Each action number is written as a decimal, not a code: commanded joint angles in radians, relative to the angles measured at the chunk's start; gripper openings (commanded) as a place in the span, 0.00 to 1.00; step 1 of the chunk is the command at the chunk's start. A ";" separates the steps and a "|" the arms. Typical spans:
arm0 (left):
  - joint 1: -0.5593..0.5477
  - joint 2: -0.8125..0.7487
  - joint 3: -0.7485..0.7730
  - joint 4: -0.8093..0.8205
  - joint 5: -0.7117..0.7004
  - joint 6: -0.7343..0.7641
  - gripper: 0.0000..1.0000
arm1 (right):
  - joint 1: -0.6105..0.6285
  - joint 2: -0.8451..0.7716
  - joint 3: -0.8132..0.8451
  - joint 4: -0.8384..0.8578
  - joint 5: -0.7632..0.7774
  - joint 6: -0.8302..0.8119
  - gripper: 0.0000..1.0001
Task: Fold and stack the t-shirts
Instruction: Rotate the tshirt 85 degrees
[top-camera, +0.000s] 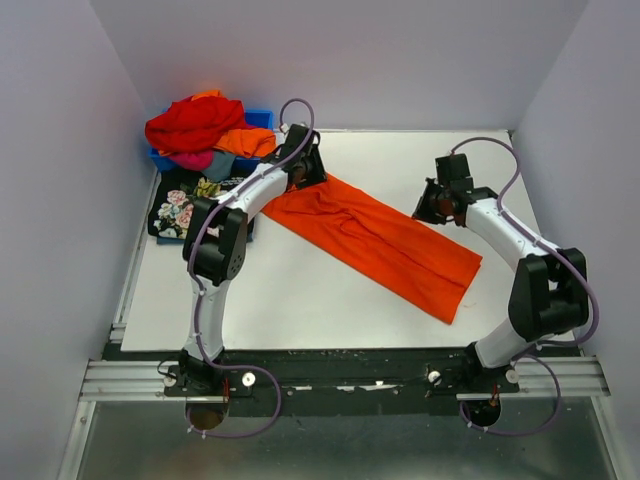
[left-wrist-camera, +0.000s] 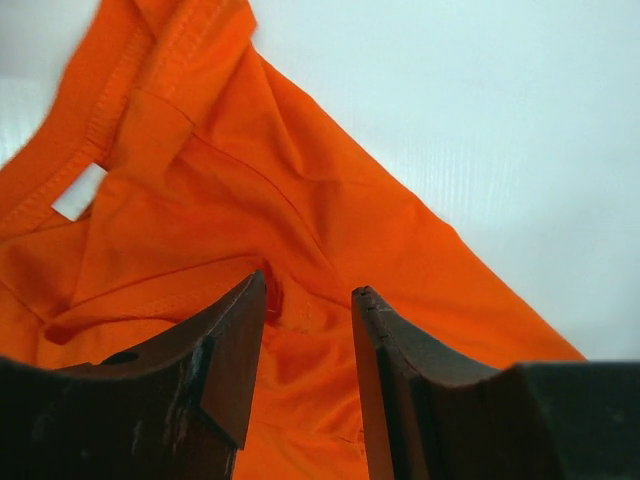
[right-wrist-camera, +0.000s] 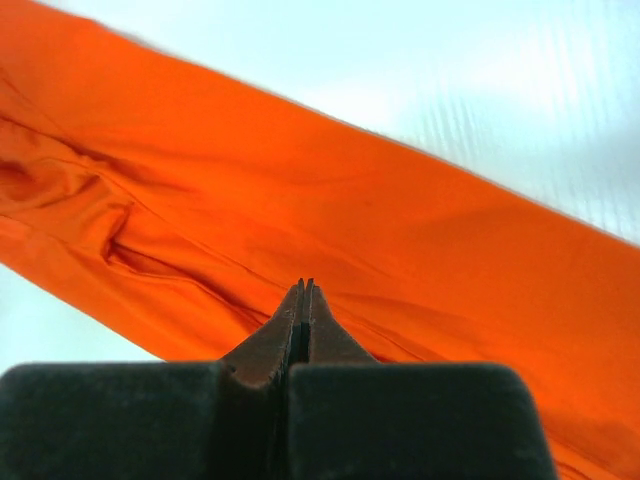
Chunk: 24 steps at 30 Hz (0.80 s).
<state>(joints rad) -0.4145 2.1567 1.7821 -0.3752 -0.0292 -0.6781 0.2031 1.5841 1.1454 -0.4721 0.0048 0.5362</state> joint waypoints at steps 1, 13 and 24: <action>-0.027 0.020 -0.018 -0.019 0.064 -0.008 0.52 | 0.004 0.027 0.019 0.099 -0.075 -0.007 0.01; -0.038 0.081 0.010 -0.077 0.000 -0.021 0.51 | 0.004 0.008 -0.044 0.178 -0.106 0.015 0.01; -0.035 0.071 0.045 -0.105 -0.066 0.006 0.57 | 0.004 0.005 -0.065 0.196 -0.111 0.016 0.01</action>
<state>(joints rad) -0.4519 2.2353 1.7798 -0.4511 -0.0372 -0.6910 0.2031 1.6081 1.0927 -0.3050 -0.0883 0.5488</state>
